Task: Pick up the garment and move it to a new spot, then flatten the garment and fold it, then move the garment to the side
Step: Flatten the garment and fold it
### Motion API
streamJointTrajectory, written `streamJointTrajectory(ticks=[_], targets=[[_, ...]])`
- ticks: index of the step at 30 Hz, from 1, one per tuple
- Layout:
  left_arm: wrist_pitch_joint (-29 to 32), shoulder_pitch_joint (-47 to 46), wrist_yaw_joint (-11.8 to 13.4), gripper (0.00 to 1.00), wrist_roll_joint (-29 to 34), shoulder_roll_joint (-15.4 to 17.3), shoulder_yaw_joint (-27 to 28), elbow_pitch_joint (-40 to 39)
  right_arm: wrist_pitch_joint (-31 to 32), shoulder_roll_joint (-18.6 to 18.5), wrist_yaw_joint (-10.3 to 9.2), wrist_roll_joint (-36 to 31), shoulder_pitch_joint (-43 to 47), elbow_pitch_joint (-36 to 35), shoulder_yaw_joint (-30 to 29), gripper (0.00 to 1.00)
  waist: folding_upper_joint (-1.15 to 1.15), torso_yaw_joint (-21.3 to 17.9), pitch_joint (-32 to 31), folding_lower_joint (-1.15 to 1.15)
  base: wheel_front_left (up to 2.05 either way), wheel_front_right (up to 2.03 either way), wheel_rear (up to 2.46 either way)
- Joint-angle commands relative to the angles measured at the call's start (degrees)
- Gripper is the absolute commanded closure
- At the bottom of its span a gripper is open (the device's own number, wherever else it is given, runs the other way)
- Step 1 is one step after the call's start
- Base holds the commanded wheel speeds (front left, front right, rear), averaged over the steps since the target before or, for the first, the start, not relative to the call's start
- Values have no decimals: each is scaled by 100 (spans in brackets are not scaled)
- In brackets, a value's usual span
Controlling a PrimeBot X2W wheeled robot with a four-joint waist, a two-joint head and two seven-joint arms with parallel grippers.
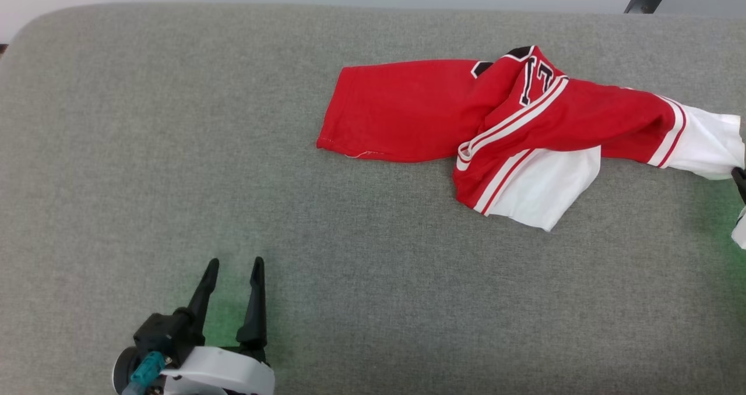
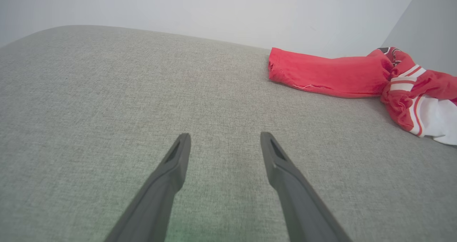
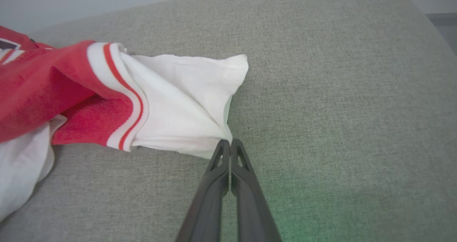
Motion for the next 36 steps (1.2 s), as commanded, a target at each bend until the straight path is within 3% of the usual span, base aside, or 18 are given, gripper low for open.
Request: streamJointTrajectory(ticks=[1, 2, 3, 7, 12, 19, 28, 36], targets=[[-2, 4, -13, 0, -5, 2, 15, 14, -80, 27, -8, -45, 44, 26, -47, 82, 0, -2, -16, 0, 0, 0, 0], [-2, -5, -13, 0, 4, 2, 24, 23, -165, 66, -8, -113, 17, 42, -112, 51, 0, -7, -37, 0, 0, 0, 0], [-2, -14, -14, 0, -4, 2, 35, 29, -251, 98, -8, -179, -6, 63, -171, 0, 0, -17, -69, 0, 0, 0, 0], [-2, -51, -14, 0, 22, 9, -7, -4, -702, 181, -8, -473, 116, -43, -322, 0, 0, -81, -249, 0, 0, 0, 0], [-2, -218, -15, 0, -80, 256, -189, -94, -1302, 312, -8, -777, 526, -507, -497, 0, 0, -281, -470, 0, 0, 0, 0], [388, -1044, -16, 0, -455, 944, -995, -108, -1775, 805, -8, -1157, 1646, -1825, -672, 0, 0, -654, -668, 0, 0, 0, 0], [2009, -2858, -15, 0, -1586, 1767, -2249, 59, -1261, 1755, -7, -1743, 3051, -3718, -959, 0, 0, -1209, -692, 0, 0, 0, 0], [3999, -4029, -15, 0, -3223, 1852, -3120, 970, -846, 2167, -8, -2107, 3460, -4598, -1275, 0, 0, -1570, -483, 0, 0, 0, 0]])
